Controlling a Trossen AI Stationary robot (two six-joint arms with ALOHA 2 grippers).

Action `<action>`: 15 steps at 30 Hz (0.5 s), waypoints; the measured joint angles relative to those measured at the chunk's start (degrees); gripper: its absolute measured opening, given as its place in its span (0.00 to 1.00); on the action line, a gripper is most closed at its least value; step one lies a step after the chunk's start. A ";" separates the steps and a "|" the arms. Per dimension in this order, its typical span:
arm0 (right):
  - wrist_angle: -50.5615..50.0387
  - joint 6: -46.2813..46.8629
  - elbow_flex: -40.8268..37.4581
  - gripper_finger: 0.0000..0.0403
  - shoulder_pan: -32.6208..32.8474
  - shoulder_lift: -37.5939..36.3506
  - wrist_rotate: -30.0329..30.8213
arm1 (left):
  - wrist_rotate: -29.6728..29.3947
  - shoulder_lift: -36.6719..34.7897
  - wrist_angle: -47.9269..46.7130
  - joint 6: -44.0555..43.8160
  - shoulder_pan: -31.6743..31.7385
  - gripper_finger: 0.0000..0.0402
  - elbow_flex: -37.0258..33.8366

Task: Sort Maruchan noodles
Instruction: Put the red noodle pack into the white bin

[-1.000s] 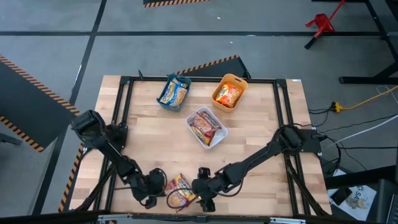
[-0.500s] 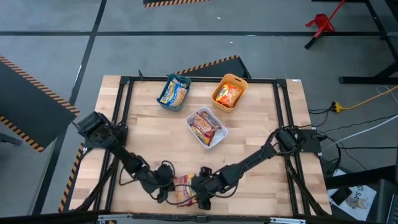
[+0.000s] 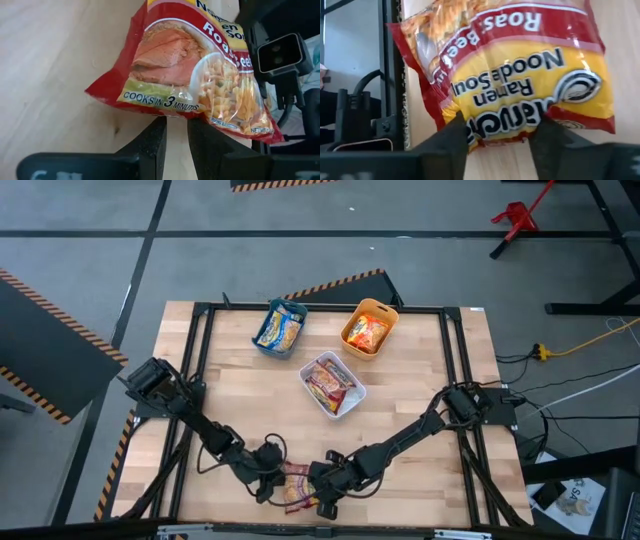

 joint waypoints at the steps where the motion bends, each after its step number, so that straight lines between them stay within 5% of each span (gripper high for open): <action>1: -0.02 0.39 0.02 0.35 -0.02 0.00 -0.13 | 0.26 -0.01 0.06 -0.03 0.00 0.18 0.00; 15: -3.58 0.76 -0.11 0.08 -0.13 -4.04 -0.35 | 3.11 -7.79 3.46 -1.69 1.53 0.18 0.04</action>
